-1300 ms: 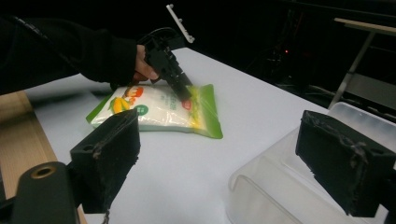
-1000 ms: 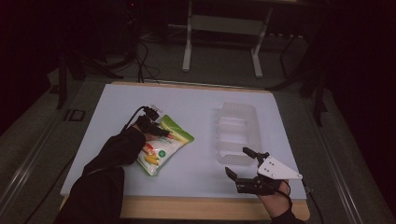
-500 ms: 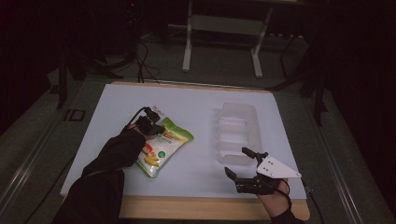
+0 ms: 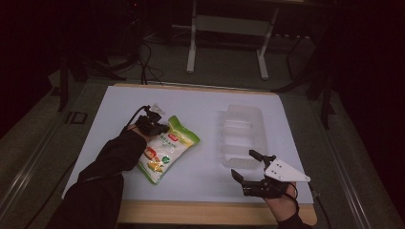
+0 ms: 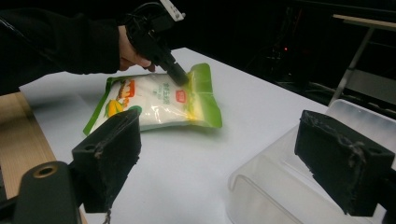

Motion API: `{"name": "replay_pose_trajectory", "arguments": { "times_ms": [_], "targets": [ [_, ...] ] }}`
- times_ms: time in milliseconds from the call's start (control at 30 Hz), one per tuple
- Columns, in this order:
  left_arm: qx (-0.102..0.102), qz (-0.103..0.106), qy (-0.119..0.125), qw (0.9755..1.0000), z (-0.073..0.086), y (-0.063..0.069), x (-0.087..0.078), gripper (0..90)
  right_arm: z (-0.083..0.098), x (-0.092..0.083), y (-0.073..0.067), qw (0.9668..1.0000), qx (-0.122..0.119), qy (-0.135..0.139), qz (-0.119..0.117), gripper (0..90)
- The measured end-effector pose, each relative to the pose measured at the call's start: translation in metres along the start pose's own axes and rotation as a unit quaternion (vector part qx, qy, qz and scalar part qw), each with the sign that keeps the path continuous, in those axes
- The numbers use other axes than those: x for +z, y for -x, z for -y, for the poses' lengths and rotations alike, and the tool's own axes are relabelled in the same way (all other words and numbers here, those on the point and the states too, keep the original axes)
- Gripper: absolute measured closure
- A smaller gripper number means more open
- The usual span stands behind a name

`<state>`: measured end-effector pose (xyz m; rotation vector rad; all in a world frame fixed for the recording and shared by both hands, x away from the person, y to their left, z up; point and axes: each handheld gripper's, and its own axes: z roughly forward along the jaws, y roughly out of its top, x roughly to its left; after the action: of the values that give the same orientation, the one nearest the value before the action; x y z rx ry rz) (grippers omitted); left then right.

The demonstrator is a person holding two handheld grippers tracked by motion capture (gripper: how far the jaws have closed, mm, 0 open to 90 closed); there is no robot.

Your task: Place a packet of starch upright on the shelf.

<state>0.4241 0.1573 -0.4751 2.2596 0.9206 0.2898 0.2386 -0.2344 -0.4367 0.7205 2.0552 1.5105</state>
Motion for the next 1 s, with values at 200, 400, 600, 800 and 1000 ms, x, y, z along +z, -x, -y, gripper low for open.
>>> {"name": "replay_pose_trajectory", "arguments": {
  "times_ms": [200, 400, 600, 800, 1000],
  "targets": [
    [0.013, 0.01, 0.03, 0.9994, -0.006, 0.013, -0.023, 88.0, 0.0, 0.0, 0.001, 1.0, 0.001, 0.003, 0.001, 14.3],
    [0.029, 0.009, 0.053, 0.9982, -0.008, 0.026, -0.045, 88.1, -0.001, -0.001, 0.001, 1.0, 0.004, 0.005, 0.002, 14.3],
    [0.033, 0.011, 0.078, 0.9963, -0.005, 0.039, -0.065, 88.1, -0.001, 0.0, 0.001, 1.0, 0.003, 0.004, 0.001, 14.7],
    [0.047, 0.013, 0.106, 0.9931, -0.002, 0.055, -0.082, 88.2, -0.002, 0.0, 0.001, 1.0, 0.003, 0.004, -0.001, 14.8],
    [0.042, 0.031, 0.137, 0.9892, 0.006, 0.063, -0.102, 88.2, -0.002, -0.001, 0.001, 0.9999, 0.011, 0.003, -0.007, 16.2]
  ]
}}
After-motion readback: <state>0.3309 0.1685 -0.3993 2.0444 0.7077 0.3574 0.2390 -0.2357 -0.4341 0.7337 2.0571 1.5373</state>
